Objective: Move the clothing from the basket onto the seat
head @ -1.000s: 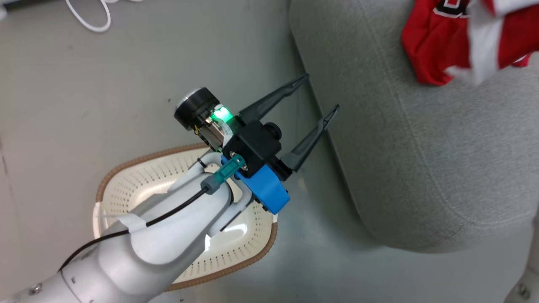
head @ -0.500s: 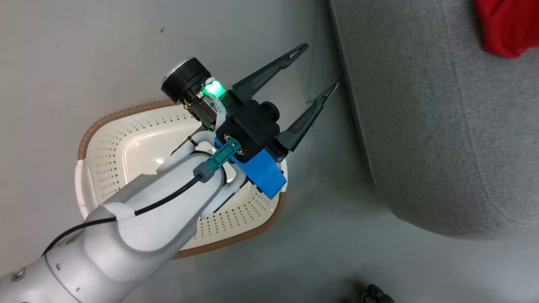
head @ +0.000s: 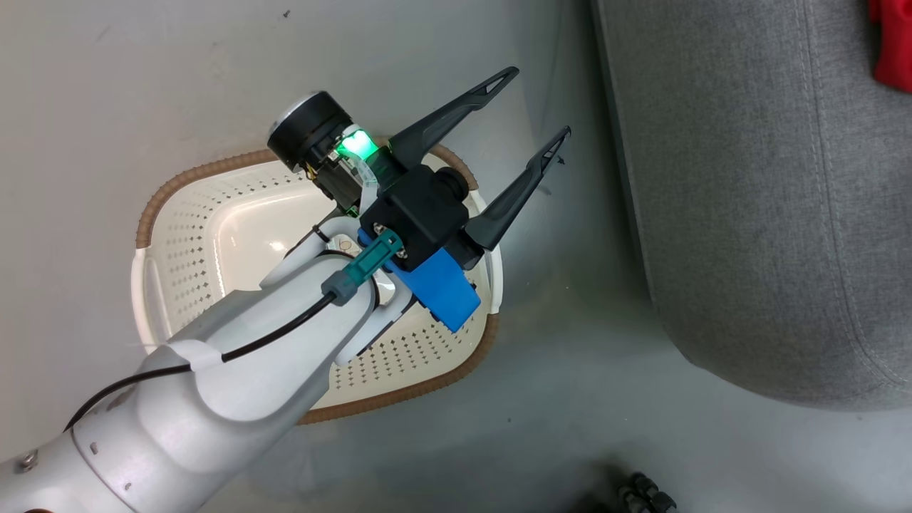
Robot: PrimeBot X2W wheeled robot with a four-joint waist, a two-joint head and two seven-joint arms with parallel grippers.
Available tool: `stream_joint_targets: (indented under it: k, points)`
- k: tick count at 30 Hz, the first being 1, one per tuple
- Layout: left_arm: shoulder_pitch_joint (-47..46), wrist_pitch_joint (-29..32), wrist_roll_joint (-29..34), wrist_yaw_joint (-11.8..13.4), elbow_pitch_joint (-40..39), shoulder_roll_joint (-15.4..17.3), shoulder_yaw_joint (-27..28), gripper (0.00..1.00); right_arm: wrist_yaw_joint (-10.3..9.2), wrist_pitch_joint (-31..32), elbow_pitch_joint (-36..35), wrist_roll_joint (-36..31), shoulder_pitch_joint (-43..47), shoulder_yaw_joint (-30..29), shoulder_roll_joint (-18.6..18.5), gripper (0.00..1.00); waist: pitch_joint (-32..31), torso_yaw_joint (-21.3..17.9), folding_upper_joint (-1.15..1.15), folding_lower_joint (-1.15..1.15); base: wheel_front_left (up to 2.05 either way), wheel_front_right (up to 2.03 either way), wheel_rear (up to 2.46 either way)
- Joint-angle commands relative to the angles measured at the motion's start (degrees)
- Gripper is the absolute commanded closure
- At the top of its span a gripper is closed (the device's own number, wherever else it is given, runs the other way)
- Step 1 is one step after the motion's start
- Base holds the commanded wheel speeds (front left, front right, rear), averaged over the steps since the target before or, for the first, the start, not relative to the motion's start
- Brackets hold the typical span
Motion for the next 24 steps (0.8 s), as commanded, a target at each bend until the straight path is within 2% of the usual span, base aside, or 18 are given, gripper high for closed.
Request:
stream_joint_targets:
  k: [1, 4, 5, 6, 14, 24]
  points:
    - [-0.9, -0.4, -0.3, 0.2, 0.2, 0.2, 0.2, 0.0, 0.01, 0.0, 1.9, -0.5, 0.2, 0.0, 0.2, 1.0, 0.0, 0.2, 0.0, -0.01, 0.0, 0.0, 0.0]
    - [-0.9, -0.4, -0.3, 0.3, 0.4, 0.1, 0.1, 0.0, 0.01, 0.0, 3.2, -0.7, -0.8, 0.1, 0.4, 1.0, -0.2, 0.4, 0.0, -0.01, 0.0, 0.0, 0.0]
    - [-0.9, -0.6, -0.4, 0.3, 0.5, 0.1, 0.1, 0.0, 0.01, 0.0, 3.2, -0.6, -1.0, 0.0, 0.5, 0.71, -0.4, 0.4, 0.0, -0.01, 0.0, 0.0, 0.0]
    - [-0.8, -0.7, -0.4, 0.3, 0.7, 0.0, 0.1, 0.0, 0.01, 0.0, 3.2, -0.6, -0.9, -0.2, 0.6, 0.02, -0.7, 0.5, 0.0, -0.01, 0.0, 0.0, 0.0]
    - [1.4, -2.4, -1.6, 0.9, 2.2, -0.8, 0.7, 0.0, 0.01, 0.0, -0.1, 1.0, 3.9, -0.6, 0.5, 0.0, -5.5, 1.4, 0.0, -0.01, 0.0, 0.0, 0.0]
    - [6.9, -4.1, -3.8, 1.9, 4.5, -1.3, 3.6, 0.0, 0.02, 0.0, -13.9, 2.9, 16.9, 3.1, 3.9, 0.0, -14.9, 1.7, 0.0, -0.01, 0.0, 0.0, 0.0]
